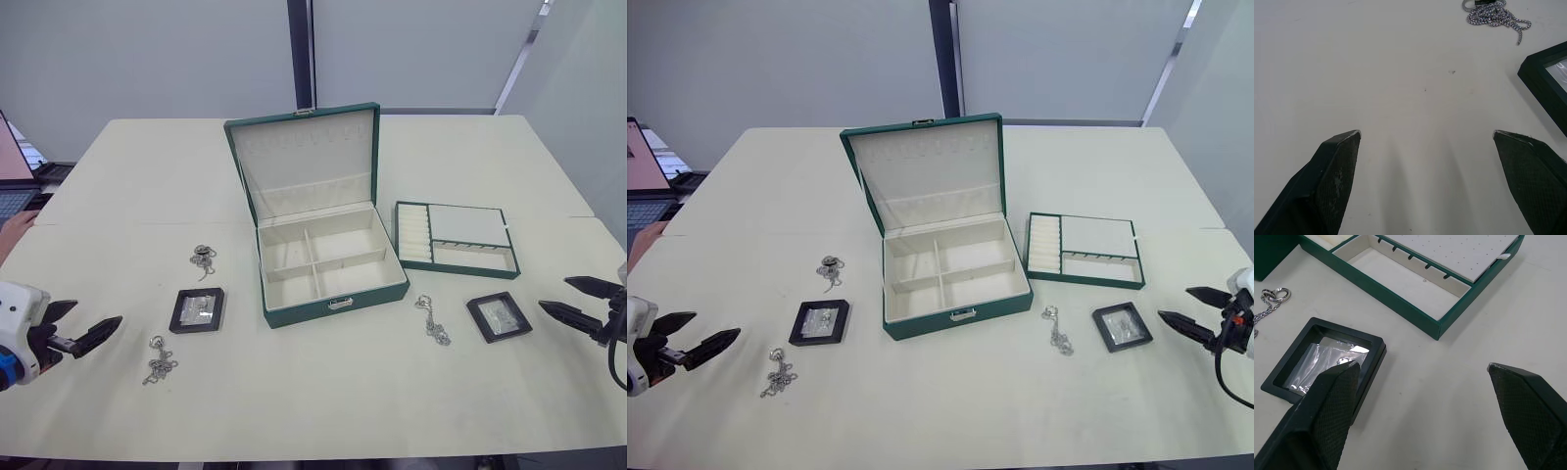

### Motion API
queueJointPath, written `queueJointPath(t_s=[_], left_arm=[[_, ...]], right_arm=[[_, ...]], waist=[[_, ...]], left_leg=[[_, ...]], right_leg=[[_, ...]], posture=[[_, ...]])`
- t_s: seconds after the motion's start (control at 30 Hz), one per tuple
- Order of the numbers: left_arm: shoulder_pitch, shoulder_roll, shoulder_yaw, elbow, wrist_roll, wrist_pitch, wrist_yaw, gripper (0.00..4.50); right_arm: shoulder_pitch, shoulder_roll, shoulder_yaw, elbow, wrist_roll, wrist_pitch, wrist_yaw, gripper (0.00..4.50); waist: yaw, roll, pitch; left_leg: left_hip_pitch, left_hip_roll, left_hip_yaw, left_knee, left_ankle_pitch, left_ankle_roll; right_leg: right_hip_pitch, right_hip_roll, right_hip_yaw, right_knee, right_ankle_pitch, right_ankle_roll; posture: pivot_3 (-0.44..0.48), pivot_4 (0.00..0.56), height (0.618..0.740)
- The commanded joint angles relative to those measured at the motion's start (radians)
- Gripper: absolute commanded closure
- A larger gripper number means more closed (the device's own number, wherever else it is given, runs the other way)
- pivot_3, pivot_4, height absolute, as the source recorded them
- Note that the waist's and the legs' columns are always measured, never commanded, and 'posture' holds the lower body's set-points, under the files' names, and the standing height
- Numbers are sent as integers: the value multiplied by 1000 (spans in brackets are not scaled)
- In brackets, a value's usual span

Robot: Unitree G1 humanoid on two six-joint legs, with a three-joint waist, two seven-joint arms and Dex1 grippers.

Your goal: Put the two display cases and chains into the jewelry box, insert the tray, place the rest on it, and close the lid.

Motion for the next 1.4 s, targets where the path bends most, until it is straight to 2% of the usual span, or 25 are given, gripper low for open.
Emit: queueJointPath(t_s=[0.03,0.93,1.4], left_arm=[[-6,19,35,-5,-9,-1,4,0],[-2,20,21,12,20,-7,45,0],[-4,-10,29,-30,-25,7,43,0]], right_arm=[[-16,-3,-6,-15,-1,-12,0,68],[-39,-4,12,45,-21,-50,4,68],[-58,-6,-4,70,-15,-54,13,68]], waist=[[0,0,0],[-1,0,0],[-1,0,0]], left_leg=[[0,0,0,0,0,0],[0,0,0,1,0,0],[0,0,0,1,0,0]], right_leg=[[0,0,0,0,0,0],[0,0,0,1,0,0],[0,0,0,1,0,0]], posture=[[0,150,740],[0,150,740],[0,150,740]])
